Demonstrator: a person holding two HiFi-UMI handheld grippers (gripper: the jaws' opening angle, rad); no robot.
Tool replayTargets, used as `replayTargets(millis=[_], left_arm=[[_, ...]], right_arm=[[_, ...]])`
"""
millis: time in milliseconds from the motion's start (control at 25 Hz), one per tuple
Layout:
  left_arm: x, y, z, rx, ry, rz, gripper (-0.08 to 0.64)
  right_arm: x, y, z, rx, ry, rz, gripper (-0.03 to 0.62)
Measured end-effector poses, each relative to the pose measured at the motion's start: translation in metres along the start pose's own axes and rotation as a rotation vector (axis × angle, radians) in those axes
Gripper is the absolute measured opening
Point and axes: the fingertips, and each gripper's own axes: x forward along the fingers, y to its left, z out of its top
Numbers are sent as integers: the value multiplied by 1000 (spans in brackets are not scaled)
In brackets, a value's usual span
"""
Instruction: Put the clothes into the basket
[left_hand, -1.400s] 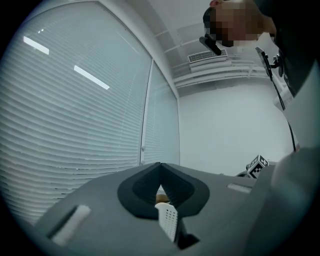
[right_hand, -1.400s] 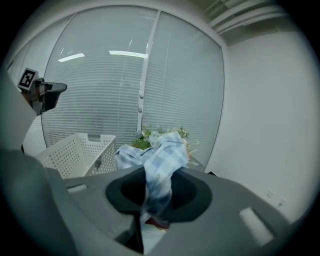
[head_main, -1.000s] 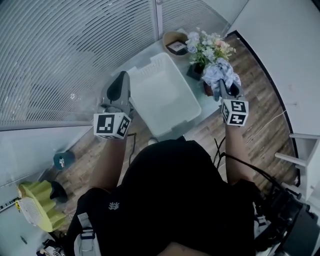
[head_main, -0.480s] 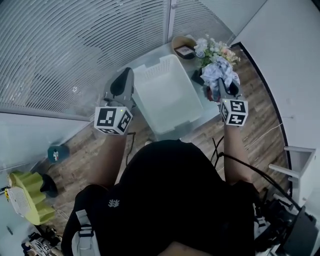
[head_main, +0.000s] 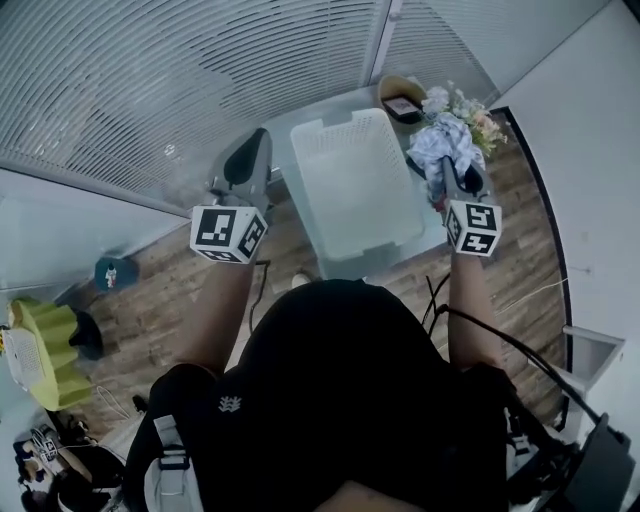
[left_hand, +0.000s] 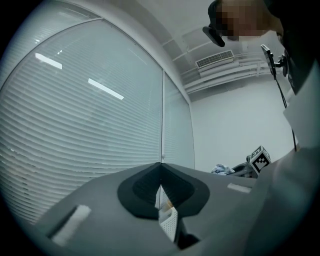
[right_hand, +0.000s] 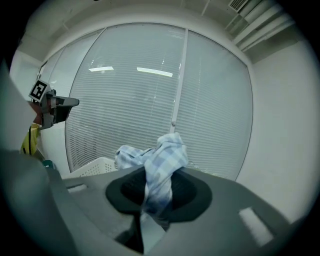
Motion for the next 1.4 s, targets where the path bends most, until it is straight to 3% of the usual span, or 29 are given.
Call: replayTargets(millis=[680, 1400], left_arm=[[-72, 49, 3, 28, 4, 194, 8], [-105, 60, 3, 35, 3, 257, 8]], right_arm=[[49, 88, 43, -83, -91, 216, 106], [64, 151, 58, -115, -125, 347, 106]])
